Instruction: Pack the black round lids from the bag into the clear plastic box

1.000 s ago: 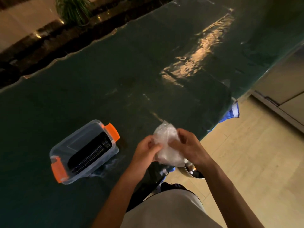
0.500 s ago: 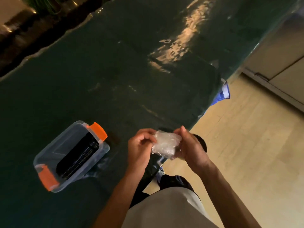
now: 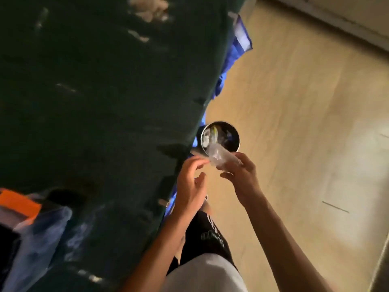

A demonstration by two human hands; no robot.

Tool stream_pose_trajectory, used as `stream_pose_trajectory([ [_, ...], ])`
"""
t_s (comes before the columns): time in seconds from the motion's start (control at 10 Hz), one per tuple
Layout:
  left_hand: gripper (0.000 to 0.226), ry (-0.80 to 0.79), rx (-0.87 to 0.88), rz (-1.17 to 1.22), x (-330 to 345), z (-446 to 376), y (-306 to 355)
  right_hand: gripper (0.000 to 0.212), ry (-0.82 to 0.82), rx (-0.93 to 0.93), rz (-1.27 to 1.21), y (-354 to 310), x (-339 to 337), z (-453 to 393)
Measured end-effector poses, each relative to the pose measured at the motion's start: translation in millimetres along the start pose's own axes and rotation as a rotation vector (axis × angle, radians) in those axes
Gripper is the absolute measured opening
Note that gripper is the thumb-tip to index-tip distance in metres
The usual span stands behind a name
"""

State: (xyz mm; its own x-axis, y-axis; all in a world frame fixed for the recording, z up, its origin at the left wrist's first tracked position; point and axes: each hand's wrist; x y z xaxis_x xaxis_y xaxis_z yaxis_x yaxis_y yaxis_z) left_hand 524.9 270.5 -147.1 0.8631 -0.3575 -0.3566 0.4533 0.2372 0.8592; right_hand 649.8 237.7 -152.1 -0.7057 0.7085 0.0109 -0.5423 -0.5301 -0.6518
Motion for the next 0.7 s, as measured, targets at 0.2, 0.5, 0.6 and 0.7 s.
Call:
stream_pose_trajectory([
  [0.2, 0.033, -0.015, -0.285, -0.049, 81.1, -60.7, -60.7, 0.028, 0.255, 0.02, 0.06, 66.0, -18.7, -104.0],
  [0.5, 0.033, 0.111, -0.582, 0.109, 139.3, -84.8, -161.1, 0.046, 0.434, 0.088, 0.399, 150.8, -42.4, -309.6],
  [0.6, 0.035, 0.156, -0.656, 0.065, 150.1, -85.3, -186.4, 0.052, 0.399, 0.16, 0.369, 170.2, -40.3, -346.9],
  [0.7, 0.036, 0.091, -0.647, -0.019, 148.4, -78.3, -196.9, 0.046, 0.348, 0.174, 0.351, 188.8, -33.3, -343.5],
])
Point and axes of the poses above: each hand's wrist, its own z-axis away from the middle knuckle, its own x-axis out of the palm, y = z × x, and after that the axes turned 3 degrees about y, right-handed
